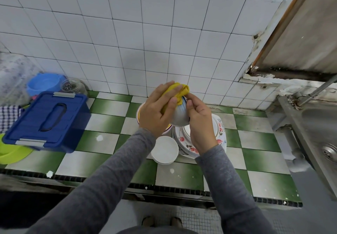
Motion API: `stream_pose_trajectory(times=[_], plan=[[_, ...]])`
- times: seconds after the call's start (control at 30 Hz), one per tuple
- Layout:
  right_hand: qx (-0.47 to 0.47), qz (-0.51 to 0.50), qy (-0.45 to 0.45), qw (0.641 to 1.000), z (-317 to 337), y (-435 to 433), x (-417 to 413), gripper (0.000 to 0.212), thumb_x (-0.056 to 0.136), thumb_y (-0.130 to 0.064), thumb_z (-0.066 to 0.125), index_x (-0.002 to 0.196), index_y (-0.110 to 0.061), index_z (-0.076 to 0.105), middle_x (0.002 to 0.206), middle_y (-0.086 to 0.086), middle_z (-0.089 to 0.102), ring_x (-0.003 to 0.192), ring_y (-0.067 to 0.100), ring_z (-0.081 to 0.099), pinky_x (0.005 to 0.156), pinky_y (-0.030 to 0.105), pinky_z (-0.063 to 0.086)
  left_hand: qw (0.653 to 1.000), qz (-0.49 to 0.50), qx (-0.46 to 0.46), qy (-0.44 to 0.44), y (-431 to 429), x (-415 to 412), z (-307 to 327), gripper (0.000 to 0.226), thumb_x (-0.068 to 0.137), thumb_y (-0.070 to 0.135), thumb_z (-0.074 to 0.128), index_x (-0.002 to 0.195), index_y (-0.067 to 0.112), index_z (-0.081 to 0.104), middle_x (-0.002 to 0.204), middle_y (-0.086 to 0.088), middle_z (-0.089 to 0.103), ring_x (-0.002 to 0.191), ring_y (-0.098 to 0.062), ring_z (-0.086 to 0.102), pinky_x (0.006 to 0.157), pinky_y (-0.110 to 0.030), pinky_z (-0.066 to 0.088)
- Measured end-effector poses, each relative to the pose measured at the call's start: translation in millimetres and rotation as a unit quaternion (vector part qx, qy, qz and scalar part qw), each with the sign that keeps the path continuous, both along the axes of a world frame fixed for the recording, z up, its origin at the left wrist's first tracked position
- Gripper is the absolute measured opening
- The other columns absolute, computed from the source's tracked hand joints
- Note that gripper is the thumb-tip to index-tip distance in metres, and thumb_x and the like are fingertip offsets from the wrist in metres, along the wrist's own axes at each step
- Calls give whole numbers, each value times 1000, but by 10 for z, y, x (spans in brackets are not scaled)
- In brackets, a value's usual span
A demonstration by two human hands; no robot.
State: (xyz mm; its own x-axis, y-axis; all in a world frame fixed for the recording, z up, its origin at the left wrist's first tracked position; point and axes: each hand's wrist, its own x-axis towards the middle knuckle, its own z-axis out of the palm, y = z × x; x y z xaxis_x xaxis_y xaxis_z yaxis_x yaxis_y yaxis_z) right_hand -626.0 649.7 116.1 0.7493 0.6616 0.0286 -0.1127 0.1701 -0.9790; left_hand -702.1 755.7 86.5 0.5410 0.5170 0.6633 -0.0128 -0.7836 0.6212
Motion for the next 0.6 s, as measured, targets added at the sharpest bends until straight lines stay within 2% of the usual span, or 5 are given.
stream_pose_trajectory(times=[0.13,0.3,0.43,0.5,0.6], plan=[[25,10,18,999,47,-26,68,31,106,-5,40,118,-19,65,114,-7,70,102,5,68,87,22,54,980,-36,-198,-14,-11,2,135,32,105,25,46,133,24,61,137,6,60,129,-7,52,108,-22,40],[103,10,95,990,162,-46,153,29,106,-9,39,120,-15,64,115,-7,71,107,7,66,89,23,53,897,-54,-430,-85,-11,7,336,33,107,25,40,134,26,59,130,14,63,118,3,58,93,-18,50],[153,-18,211,965,128,40,99,31,108,-12,35,124,-16,61,132,4,62,131,25,53,114,50,40,878,-11,-461,-129,-92,60,328,32,108,31,35,127,41,58,126,27,61,120,6,54,106,-29,46],[186,-16,278,942,135,86,46,29,107,-13,35,123,-19,58,131,6,60,132,31,51,111,60,38,881,6,-448,-153,-141,102,287,32,109,31,30,129,42,52,130,26,56,122,9,51,113,-37,41],[219,-19,342,914,184,122,-2,29,107,-12,36,129,-18,55,124,5,62,114,25,62,93,48,57,904,14,-384,-185,-182,157,128,36,107,33,26,140,35,41,144,16,47,135,0,43,117,-41,35]])
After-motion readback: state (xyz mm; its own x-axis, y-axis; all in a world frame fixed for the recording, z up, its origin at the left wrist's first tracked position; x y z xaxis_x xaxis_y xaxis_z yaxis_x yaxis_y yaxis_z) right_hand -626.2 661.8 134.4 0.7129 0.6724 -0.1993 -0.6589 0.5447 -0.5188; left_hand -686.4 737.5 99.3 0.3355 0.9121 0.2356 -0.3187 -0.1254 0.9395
